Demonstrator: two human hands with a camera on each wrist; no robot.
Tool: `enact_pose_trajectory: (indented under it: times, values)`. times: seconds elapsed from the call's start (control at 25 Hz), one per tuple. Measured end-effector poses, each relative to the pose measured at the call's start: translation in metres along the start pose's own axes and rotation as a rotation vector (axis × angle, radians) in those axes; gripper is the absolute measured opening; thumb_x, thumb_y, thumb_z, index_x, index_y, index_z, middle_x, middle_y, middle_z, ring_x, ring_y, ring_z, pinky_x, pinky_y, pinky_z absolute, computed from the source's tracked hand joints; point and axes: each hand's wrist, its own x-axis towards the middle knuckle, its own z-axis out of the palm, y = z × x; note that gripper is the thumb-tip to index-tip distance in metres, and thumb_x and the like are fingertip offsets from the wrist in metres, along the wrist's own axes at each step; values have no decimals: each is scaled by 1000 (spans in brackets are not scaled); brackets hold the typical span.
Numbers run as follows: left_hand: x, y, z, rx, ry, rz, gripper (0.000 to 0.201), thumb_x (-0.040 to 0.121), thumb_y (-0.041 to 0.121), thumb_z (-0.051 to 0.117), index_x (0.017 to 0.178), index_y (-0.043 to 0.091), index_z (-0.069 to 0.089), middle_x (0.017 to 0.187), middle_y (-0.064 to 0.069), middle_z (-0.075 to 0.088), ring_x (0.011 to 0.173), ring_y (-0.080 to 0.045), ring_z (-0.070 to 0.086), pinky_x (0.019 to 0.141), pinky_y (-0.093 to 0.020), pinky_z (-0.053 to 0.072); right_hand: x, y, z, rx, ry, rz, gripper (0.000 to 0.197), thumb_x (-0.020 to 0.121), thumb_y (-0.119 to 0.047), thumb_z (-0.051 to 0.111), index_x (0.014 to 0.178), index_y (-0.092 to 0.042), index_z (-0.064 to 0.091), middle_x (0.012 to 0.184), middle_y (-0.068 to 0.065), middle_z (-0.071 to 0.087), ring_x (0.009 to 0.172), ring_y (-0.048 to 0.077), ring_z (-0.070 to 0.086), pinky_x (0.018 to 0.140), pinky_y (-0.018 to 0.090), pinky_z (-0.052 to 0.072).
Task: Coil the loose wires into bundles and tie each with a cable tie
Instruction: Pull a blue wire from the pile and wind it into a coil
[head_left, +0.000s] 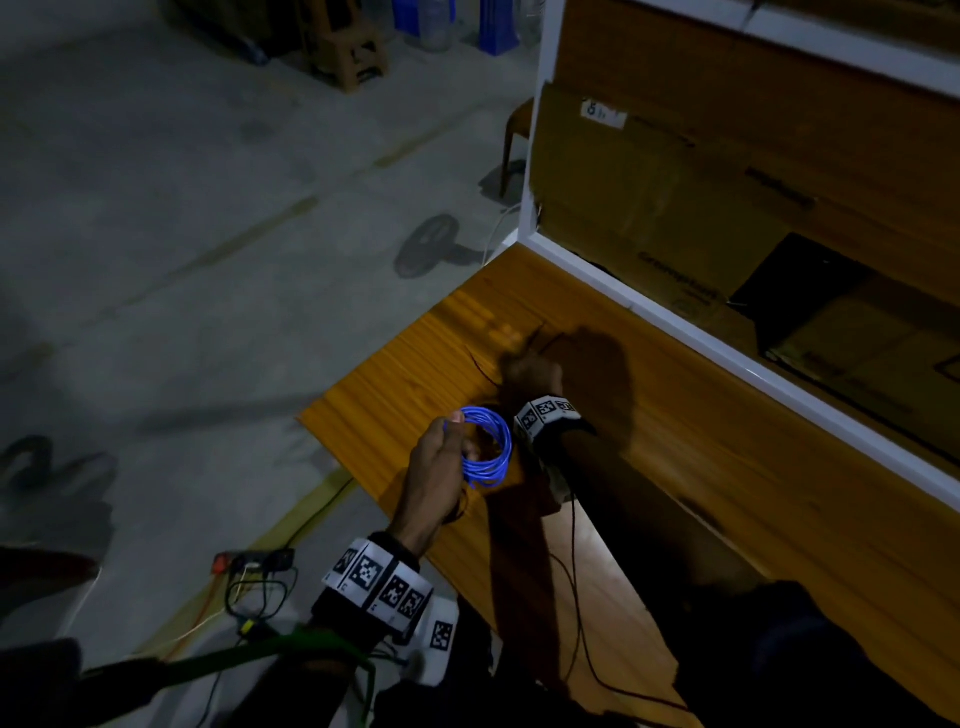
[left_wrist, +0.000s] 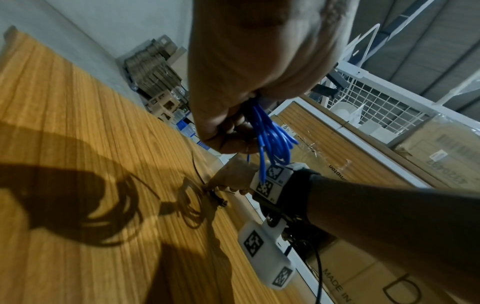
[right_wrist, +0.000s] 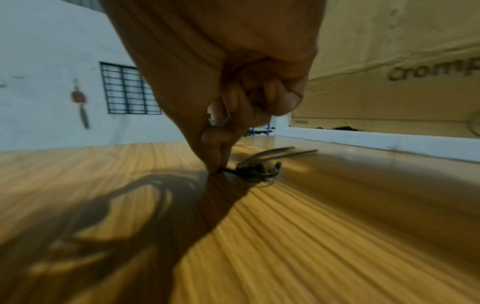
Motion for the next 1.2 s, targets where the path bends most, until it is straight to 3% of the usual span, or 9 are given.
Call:
enact_pose_trajectory:
  times: [0.12, 0.32, 0.44, 0.52, 0.6, 0.72, 0.8, 1.0, 1.2]
  values:
    - [-3, 3, 0, -20, -14, -16, 44, 107, 40, 37, 82, 10, 56, 65, -2, 57, 59, -15, 53, 61, -24, 44, -2, 1, -6, 103, -50, 49, 51, 83, -53, 70, 116, -15, 65, 120, 11, 66, 114, 33, 63, 90, 40, 51]
    - [-8, 7, 2, 2, -63, -10, 46, 107, 42, 37, 80, 11, 56, 67, -1, 58, 66, -22, 55, 69, -36, 44, -29, 32, -30, 640, -47, 90, 27, 86, -37, 74, 101, -15, 75, 107, 5, 71, 102, 20, 66, 84, 34, 51]
    - [-11, 10, 8, 40, -93, -39, 43, 107, 44, 37, 83, 15, 58, 68, 1, 59, 66, -18, 56, 68, -33, 44, -80, 56, -58, 879, 72, 115, 24, 87, -40, 72, 79, -18, 68, 77, -2, 67, 64, 8, 62, 62, 35, 47]
    - [-15, 13, 16, 52, -133, -50, 41, 107, 45, 37, 89, 15, 58, 69, 1, 58, 64, -16, 54, 63, -30, 42, -120, 72, -75, 954, 153, 62, 24, 87, -44, 65, 82, -20, 63, 79, 5, 68, 68, 17, 65, 61, 37, 50]
    - [-19, 17, 29, 95, -191, -23, 39, 107, 46, 36, 92, 15, 56, 68, 3, 57, 60, -13, 52, 59, -29, 40, -162, 88, -84, 1031, 164, -19, 8, 93, -28, 65, 90, -20, 65, 86, 4, 72, 74, 16, 69, 65, 34, 56]
    - [-23, 23, 51, 169, -257, 31, 43, 107, 43, 35, 85, 14, 57, 70, 3, 56, 65, -14, 52, 64, -31, 38, -218, 107, -83, 846, 216, -40, 6, 95, -27, 63, 98, -26, 68, 84, -8, 72, 74, 3, 68, 65, 27, 58]
    - [-22, 22, 70, 200, -317, 31, 39, 108, 40, 35, 96, 12, 59, 73, 2, 58, 69, -16, 53, 66, -32, 39, -253, 116, -77, 772, 354, -39, 18, 95, -35, 58, 95, -22, 71, 82, -12, 70, 72, 2, 65, 64, 30, 55]
    - [-35, 22, 107, 201, -459, 76, 35, 106, 47, 35, 98, 23, 58, 79, 1, 60, 74, -19, 55, 71, -35, 42, -315, 117, -52, 428, 444, 116, 9, 88, -31, 72, 95, -34, 67, 85, -23, 56, 82, 2, 55, 85, 37, 44]
    - [-54, 27, 138, 244, -544, 131, 36, 106, 49, 33, 100, 25, 60, 78, 1, 59, 71, -18, 55, 68, -35, 41, -353, 127, -36, 221, 521, 213, 8, 88, -31, 71, 95, -34, 70, 89, -10, 60, 91, 13, 53, 90, 43, 43]
